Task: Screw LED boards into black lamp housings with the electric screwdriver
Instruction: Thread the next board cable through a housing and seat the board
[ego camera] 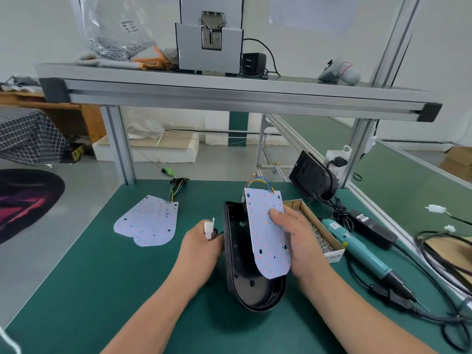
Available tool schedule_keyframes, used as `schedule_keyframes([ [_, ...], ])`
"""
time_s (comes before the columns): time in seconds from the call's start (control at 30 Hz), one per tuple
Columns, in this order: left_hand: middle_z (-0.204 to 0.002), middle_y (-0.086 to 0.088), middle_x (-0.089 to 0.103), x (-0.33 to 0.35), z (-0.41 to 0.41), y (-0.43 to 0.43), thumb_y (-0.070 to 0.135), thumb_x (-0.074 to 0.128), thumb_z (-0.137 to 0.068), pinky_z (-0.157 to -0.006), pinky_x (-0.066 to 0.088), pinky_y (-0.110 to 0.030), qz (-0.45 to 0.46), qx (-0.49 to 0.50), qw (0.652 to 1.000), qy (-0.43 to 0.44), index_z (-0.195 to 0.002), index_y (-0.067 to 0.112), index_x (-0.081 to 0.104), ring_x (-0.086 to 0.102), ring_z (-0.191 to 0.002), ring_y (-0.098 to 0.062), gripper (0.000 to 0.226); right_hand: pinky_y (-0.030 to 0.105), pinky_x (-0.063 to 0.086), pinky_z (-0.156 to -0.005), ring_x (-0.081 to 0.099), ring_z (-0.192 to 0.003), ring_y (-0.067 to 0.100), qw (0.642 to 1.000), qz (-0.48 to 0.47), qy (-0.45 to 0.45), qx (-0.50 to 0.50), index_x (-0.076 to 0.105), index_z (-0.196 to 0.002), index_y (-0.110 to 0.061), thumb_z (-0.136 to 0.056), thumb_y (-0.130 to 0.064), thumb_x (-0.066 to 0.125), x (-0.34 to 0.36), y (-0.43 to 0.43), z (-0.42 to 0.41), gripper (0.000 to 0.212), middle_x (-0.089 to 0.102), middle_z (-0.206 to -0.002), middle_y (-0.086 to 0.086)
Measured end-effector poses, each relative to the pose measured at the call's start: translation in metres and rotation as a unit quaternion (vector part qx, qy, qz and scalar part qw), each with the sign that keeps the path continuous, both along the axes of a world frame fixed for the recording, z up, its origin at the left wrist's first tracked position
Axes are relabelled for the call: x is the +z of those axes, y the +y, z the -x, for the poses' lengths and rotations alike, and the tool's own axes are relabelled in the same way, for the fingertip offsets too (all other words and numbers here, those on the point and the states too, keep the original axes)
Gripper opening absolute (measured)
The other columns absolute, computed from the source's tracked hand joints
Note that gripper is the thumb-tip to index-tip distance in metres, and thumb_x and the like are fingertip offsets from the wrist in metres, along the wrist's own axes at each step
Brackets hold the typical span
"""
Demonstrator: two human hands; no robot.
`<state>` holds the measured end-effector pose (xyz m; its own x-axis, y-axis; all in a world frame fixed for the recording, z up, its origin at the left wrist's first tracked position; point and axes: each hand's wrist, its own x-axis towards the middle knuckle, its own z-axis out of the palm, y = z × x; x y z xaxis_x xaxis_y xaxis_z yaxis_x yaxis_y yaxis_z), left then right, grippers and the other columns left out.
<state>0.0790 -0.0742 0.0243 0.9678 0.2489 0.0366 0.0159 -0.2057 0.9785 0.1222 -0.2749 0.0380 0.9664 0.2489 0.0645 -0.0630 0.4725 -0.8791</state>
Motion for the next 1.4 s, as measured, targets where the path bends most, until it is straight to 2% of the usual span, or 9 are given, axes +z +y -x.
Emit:
schedule_keyframes([
  [0.23,-0.066,-0.005,0.045,-0.004,0.002,0.011,0.043,0.071,-0.084,-0.052,0.038,-0.029,0.26,-0.132,0.95,0.112,-0.117,0.018,0.066,0.044,-0.052,-0.021,0.042,0.036,0.06,-0.067,0.076,-0.078,0.03,1.0,0.01,0.003,-0.009,0.078,-0.108,-0.004,-0.087,-0.019,0.073,-0.005,0.0,-0.004,0.027,0.077,-0.101,0.019],
  [0.37,-0.064,0.0,0.036,-0.002,0.003,0.017,0.085,0.078,-0.064,-0.051,0.038,-0.027,0.282,-0.174,0.936,0.117,-0.085,0.018,0.063,0.037,-0.05,-0.017,0.072,0.036,0.06,-0.068,0.075,-0.079,0.03,1.0,0.01,0.008,-0.008,0.079,-0.108,-0.004,-0.085,-0.019,0.073,-0.007,0.0,-0.005,0.028,0.077,-0.101,0.018],
  [0.53,-0.063,0.003,0.026,-0.003,0.002,0.024,0.065,0.094,-0.059,-0.049,0.042,-0.027,0.295,-0.132,0.944,0.066,-0.065,0.029,0.068,0.033,-0.047,-0.014,0.044,0.034,0.06,-0.067,0.073,-0.082,0.029,0.996,0.085,-0.024,-0.018,0.079,-0.104,-0.011,-0.082,-0.019,0.076,0.001,-0.013,-0.01,0.024,0.077,-0.101,0.014],
  [0.73,-0.065,0.002,0.035,-0.009,-0.004,0.033,0.059,0.095,-0.066,-0.065,0.059,-0.037,0.334,-0.107,0.935,0.057,-0.085,0.027,0.079,0.045,-0.055,-0.015,0.04,0.038,0.059,-0.092,0.072,-0.11,0.024,0.974,0.213,-0.079,-0.001,0.055,-0.146,-0.039,-0.083,0.003,0.075,0.006,-0.02,-0.014,0.079,0.073,-0.127,0.0],
  [0.87,-0.105,-0.013,0.069,-0.013,-0.008,0.037,0.047,0.089,-0.083,-0.102,0.058,-0.057,0.371,-0.131,0.919,0.04,-0.104,0.019,0.079,0.069,-0.1,-0.029,0.036,0.051,0.054,-0.102,0.07,-0.108,0.028,0.937,0.338,-0.088,0.006,0.073,-0.121,-0.041,-0.074,-0.028,0.077,0.006,-0.018,-0.012,0.049,0.074,-0.12,-0.004],
  [1.03,-0.123,-0.021,0.073,-0.011,-0.006,0.038,0.052,0.091,-0.079,-0.092,0.062,-0.046,0.408,-0.181,0.894,0.026,-0.123,0.012,0.073,0.076,-0.1,-0.031,0.062,0.039,0.048,-0.078,0.057,-0.08,0.013,0.839,0.498,-0.187,-0.109,0.068,-0.086,-0.024,-0.085,-0.077,0.054,0.004,0.003,-0.011,0.055,0.064,-0.091,0.001],
  [1.17,-0.137,-0.03,0.065,-0.012,-0.007,0.035,0.05,0.088,-0.082,-0.095,0.062,-0.05,0.431,-0.168,0.886,0.03,-0.138,-0.002,0.06,0.071,-0.115,-0.04,0.082,0.042,0.042,-0.107,0.051,-0.122,0.016,0.743,0.564,-0.309,-0.185,0.068,-0.125,-0.021,-0.098,-0.068,0.042,0.001,0.028,-0.009,0.06,0.064,-0.124,-0.002],
  [1.3,-0.14,-0.028,0.064,-0.013,-0.008,0.035,0.046,0.071,-0.096,-0.096,0.062,-0.049,0.435,-0.165,0.884,0.038,-0.138,0.005,0.068,0.069,-0.123,-0.04,0.058,0.045,0.039,-0.106,0.047,-0.125,0.02,0.715,0.574,-0.351,-0.19,0.051,-0.153,-0.027,-0.105,-0.061,0.043,0.001,0.044,-0.009,0.059,0.062,-0.128,-0.002],
  [1.4,-0.14,-0.026,0.066,-0.015,-0.011,0.036,0.044,0.063,-0.099,-0.107,0.056,-0.051,0.426,-0.165,0.888,0.048,-0.136,0.007,0.07,0.066,-0.128,-0.04,0.053,0.045,0.043,-0.099,0.051,-0.114,0.019,0.739,0.546,-0.353,-0.176,0.059,-0.142,-0.033,-0.104,-0.051,0.057,0.003,0.045,-0.013,0.042,0.064,-0.115,-0.005],
])
